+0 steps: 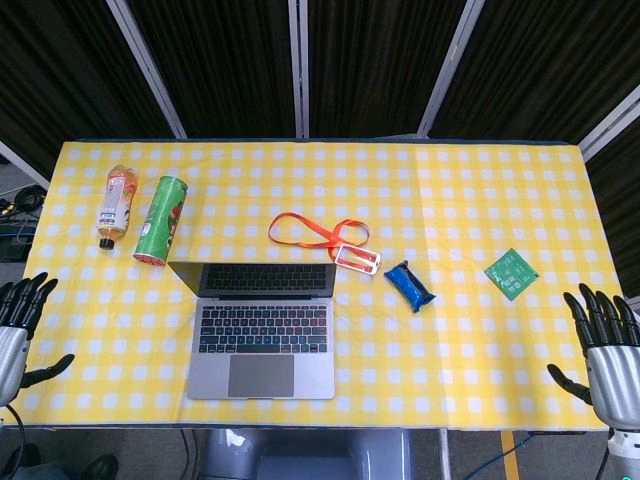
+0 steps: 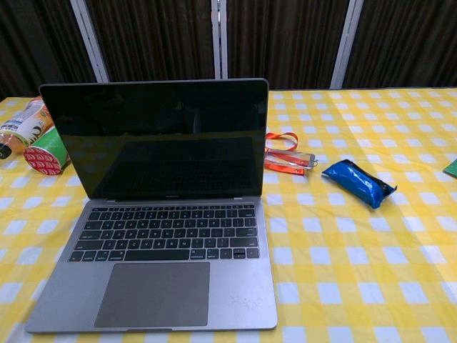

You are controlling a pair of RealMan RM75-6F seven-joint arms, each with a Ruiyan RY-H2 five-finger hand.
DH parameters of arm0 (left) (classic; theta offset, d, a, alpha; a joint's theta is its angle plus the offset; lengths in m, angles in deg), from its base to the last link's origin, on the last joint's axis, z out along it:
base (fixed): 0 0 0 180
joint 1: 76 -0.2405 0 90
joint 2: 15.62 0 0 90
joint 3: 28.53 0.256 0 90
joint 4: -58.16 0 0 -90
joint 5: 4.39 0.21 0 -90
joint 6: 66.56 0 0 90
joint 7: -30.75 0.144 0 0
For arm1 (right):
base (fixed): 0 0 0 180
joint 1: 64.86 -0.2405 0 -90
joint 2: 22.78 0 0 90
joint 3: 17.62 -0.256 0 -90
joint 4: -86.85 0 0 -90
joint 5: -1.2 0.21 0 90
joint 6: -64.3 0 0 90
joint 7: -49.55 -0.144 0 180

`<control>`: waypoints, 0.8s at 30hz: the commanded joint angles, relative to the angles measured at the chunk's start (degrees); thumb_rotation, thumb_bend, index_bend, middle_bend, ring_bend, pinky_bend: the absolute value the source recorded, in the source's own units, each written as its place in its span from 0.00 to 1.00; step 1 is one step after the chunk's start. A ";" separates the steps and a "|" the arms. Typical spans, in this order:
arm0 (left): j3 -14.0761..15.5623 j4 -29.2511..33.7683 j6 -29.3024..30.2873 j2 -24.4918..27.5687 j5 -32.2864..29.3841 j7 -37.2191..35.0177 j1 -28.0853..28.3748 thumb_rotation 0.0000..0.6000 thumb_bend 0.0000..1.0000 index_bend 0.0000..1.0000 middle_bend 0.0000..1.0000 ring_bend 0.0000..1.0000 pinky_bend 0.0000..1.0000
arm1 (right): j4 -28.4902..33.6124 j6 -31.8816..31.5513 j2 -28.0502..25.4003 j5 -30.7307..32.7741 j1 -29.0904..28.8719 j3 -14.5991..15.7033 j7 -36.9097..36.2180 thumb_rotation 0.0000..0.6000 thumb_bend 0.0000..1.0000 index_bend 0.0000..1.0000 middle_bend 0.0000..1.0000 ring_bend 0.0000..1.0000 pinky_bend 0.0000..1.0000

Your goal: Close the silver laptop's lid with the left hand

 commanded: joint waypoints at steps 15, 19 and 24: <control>-0.98 1.39 -2.75 -1.28 0.52 -0.11 2.40 1.00 0.58 0.00 0.00 0.00 0.00 | 0.66 0.18 -0.35 -0.93 -0.17 0.36 -0.93 1.00 0.00 0.04 0.00 0.00 0.00; -3.52 5.73 -9.75 -0.59 -0.72 0.49 7.95 1.00 0.97 0.00 0.00 0.00 0.00 | 0.54 1.57 -0.19 -0.10 -0.73 0.28 -0.97 1.00 0.00 0.04 0.00 0.00 0.00; -8.40 10.73 -23.29 3.66 -7.03 -1.58 17.60 1.00 1.00 0.00 0.00 0.00 0.00 | -0.01 2.89 0.11 1.17 -1.32 -0.06 -1.18 1.00 0.00 0.04 0.00 0.00 0.00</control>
